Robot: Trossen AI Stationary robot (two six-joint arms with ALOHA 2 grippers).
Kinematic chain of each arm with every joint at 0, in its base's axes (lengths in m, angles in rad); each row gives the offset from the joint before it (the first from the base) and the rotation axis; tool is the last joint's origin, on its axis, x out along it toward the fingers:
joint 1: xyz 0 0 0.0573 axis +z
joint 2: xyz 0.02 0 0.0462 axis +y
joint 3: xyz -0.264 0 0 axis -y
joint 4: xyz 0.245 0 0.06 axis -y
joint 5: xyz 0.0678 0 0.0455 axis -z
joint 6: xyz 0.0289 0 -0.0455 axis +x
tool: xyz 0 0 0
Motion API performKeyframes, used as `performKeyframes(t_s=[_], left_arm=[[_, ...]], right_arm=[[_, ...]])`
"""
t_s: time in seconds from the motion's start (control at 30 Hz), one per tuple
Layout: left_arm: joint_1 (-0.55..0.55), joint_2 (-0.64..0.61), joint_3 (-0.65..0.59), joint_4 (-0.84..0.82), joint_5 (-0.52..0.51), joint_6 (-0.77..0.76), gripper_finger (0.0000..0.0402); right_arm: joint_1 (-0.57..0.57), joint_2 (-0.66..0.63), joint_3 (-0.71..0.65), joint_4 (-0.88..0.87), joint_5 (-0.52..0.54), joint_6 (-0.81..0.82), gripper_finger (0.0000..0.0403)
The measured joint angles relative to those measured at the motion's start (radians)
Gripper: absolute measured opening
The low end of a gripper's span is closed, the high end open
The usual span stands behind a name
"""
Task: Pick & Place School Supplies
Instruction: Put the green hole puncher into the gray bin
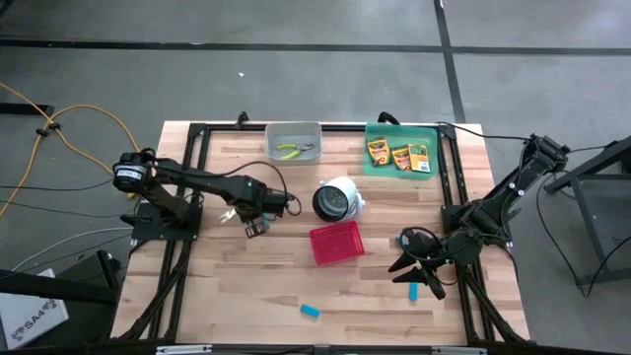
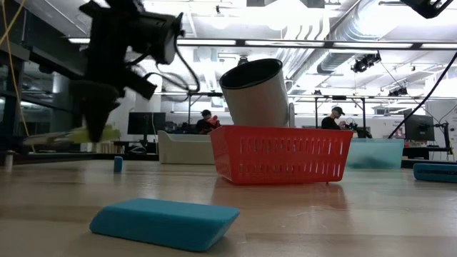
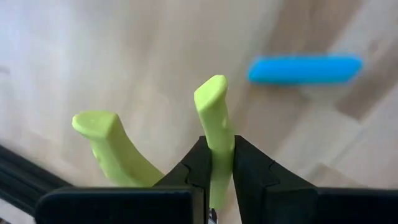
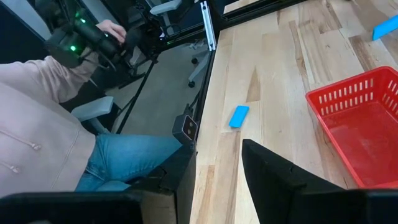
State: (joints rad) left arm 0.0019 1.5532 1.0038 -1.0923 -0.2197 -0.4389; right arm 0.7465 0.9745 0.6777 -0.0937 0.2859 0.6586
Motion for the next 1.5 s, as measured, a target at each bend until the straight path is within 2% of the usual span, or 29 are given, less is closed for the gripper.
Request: performKeyframes(t_s=[0.13, 0.4, 0.47, 0.6, 0.73, 0.83, 0.97, 1.17, 1.5], left_arm=[[0.054, 0.000, 0.075, 0.000, -0.056, 0.082, 0.0033], [0.252, 0.000, 0.231, 0.012, -0.063, 0.337, 0.0033], [0.314, 0.000, 0.273, 0.042, -0.017, 0.422, 0.0033], [0.435, 0.000, 0.352, 0.096, 0.152, 0.549, 0.0033], [0.509, -0.001, 0.418, 0.102, 0.178, 0.624, 0.0033], [0.528, -0.002, 0.436, 0.129, 0.178, 0.689, 0.0033], [0.529, 0.011, 0.436, 0.262, 0.206, 0.757, 0.0033], [0.526, 0.110, 0.436, 0.459, 0.236, 0.836, 0.0033], [0.603, 0.288, 0.436, 0.475, 0.192, 0.879, 0.0033]], right_arm=[[0.000, 0.000, 0.000, 0.000, 0.000, 0.000, 0.0122], [0.000, 0.000, 0.000, -0.001, 0.000, 0.000, 0.0122], [0.000, 0.000, 0.000, -0.001, 0.000, 0.000, 0.0122], [0.000, 0.000, 0.000, -0.001, 0.000, 0.000, 0.0122], [0.000, 0.000, 0.000, -0.001, 0.000, 0.000, 0.0122], [0.000, 0.000, 0.000, -0.001, 0.000, 0.000, 0.0122], [0.000, 0.000, 0.000, -0.001, 0.002, -0.005, 0.0122], [0.000, 0.000, 0.000, -0.006, 0.003, -0.007, 0.0122], [0.007, 0.000, 0.000, -0.008, 0.000, -0.002, 0.0122]])
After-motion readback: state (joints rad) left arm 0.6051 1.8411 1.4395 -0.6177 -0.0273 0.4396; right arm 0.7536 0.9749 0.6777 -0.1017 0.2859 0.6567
